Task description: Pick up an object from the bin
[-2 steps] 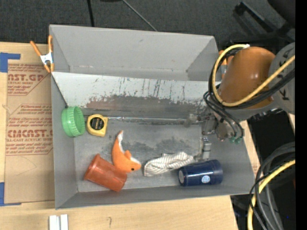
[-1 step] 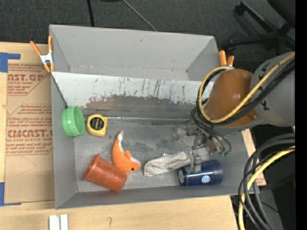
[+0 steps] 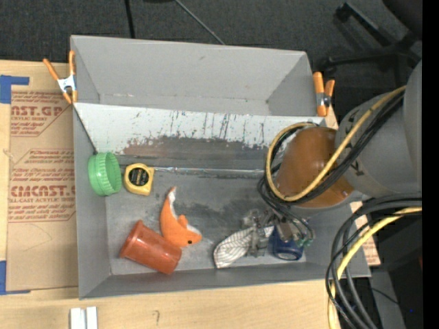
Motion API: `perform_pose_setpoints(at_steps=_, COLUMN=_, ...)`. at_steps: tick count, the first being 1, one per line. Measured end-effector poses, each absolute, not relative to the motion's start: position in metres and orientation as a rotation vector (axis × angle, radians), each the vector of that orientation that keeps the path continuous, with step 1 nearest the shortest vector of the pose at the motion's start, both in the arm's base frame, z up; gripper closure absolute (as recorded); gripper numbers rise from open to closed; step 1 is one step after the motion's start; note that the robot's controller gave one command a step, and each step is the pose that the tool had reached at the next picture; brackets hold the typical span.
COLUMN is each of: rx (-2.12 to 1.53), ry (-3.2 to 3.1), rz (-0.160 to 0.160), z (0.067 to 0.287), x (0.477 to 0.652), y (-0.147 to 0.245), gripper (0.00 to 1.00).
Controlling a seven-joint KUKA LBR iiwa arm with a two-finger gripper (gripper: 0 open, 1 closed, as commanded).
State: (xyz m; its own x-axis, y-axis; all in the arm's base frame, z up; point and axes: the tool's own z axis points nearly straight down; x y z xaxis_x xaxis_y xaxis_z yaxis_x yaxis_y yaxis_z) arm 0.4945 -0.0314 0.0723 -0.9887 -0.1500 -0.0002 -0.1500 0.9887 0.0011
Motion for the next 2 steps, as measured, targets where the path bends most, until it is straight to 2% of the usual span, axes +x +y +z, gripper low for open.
perform_pose_setpoints(at_steps=1, rx=-0.236, ry=3.133, rz=0.001, z=0.072, x=0.494, y=-0.031, gripper=1.0)
perform_pose_setpoints(at_steps=2, rx=-0.254, ry=3.136, rz=0.002, z=0.125, x=0.499, y=-0.04, gripper=1.0)
